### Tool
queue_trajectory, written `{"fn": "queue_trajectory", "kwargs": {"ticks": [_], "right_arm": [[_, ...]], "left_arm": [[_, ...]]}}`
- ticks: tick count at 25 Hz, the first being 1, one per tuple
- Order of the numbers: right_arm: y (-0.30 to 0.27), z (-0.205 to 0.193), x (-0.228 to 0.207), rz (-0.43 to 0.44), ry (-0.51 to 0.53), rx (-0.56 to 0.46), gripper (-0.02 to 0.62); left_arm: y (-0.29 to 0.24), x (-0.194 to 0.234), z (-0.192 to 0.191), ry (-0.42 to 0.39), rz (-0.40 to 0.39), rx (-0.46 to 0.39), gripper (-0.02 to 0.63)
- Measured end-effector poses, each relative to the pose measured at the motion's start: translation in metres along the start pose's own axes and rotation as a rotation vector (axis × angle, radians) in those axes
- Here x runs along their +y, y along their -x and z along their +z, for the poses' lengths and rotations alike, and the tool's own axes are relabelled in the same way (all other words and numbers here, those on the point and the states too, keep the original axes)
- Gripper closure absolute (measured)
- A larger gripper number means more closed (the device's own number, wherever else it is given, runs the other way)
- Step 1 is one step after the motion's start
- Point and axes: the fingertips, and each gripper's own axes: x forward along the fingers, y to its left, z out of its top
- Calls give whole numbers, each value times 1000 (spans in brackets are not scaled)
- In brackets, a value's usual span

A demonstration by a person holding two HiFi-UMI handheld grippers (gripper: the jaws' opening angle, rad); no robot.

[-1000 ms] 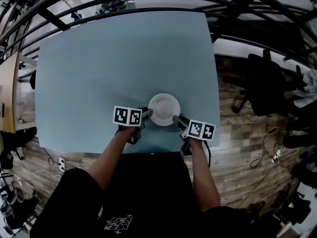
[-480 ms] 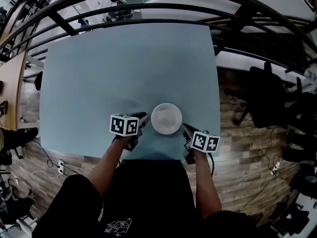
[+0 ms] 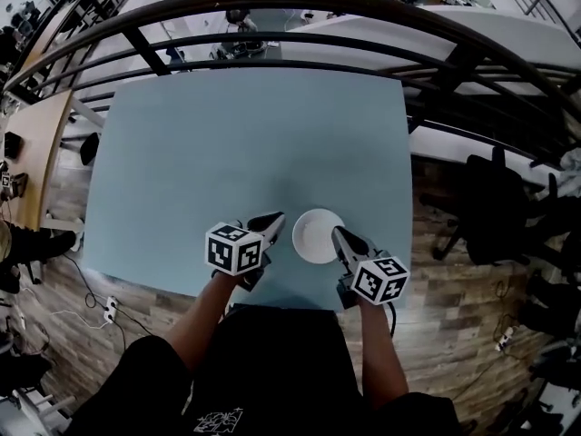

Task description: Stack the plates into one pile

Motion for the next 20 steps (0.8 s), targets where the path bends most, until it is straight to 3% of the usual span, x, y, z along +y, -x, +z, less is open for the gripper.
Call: {"fn": "queue_trajectory", "kwargs": {"ticks": [2, 7, 13, 20], "right_arm": [[5, 17, 25, 6, 80, -66, 589], [25, 64, 79, -33, 252, -238, 589], [46, 80, 127, -129, 346, -331, 589], [74, 110, 175, -171, 413, -424, 589]], "left_arm": [[21, -5, 20, -36, -2, -68, 598], [71, -17, 62, -212, -10, -216, 598], [137, -12, 76, -264, -34, -334, 600], [186, -19, 111, -325, -54, -442, 598]]}}
